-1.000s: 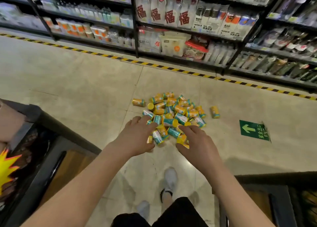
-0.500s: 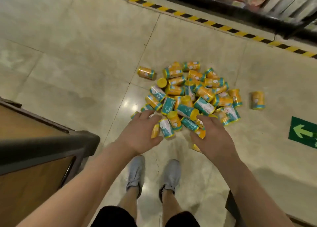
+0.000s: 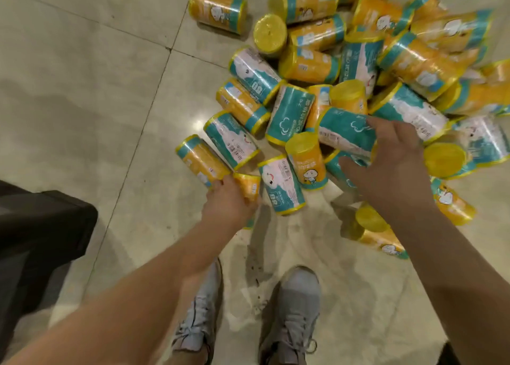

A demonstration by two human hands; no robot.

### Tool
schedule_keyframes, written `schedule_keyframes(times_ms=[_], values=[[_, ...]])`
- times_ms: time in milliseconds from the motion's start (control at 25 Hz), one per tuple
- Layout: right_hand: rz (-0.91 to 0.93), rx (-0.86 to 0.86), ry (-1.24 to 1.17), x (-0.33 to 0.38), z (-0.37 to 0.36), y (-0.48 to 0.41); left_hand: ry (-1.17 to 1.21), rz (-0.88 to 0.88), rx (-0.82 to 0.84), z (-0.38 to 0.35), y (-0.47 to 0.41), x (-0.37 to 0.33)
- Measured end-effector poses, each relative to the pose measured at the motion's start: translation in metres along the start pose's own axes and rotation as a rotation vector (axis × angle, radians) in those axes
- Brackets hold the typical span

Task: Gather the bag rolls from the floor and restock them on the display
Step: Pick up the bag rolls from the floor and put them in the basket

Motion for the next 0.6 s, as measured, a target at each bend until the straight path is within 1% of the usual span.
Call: schedule_keyframes(times_ms=[80, 120, 240, 320, 360, 480, 520, 600], values=[[0.084, -0.077, 0.086, -0.012, -0.015, -0.008, 0.124, 0.086, -0.035, -0.030, -0.025, 0.009], [0.107, -0.113, 0.116, -0.018, -0.018, -0.012, 0.176, 0.093, -0.065, -0.041, -0.033, 0.011], [0.105, -0.179, 0.131, -0.024, -0.018, -0.014, 0.255, 0.084, -0.145, -0.053, -0.043, 0.018], [0.064, -0.151, 0.143, -0.027, -0.016, -0.019, 0.281, 0.077, -0.158, -0.044, -0.038, 0.018], [0.023, -0.114, 0.124, -0.030, -0.015, -0.024, 0.315, 0.058, -0.165, -0.038, -0.033, 0.017], [-0.199, 0.044, -0.105, -0.036, -0.015, -0.041, 0.412, -0.094, -0.192, -0.012, -0.012, 0.010], [-0.231, 0.058, -0.154, -0.036, -0.016, -0.043, 0.426, -0.153, -0.191, -0.002, -0.005, 0.005], [-0.239, 0.036, -0.210, -0.032, -0.008, -0.045, 0.464, -0.246, -0.194, 0.024, 0.008, -0.011]])
Point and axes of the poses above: each hand's wrist, its own y-axis away from the middle knuckle, its own z-axis out of the back of the hand, x = y × z, the point moved 1 cm from there along -y, towards the middle knuckle, and after that the axes turned 2 degrees about -x, right-handed, at the moved point
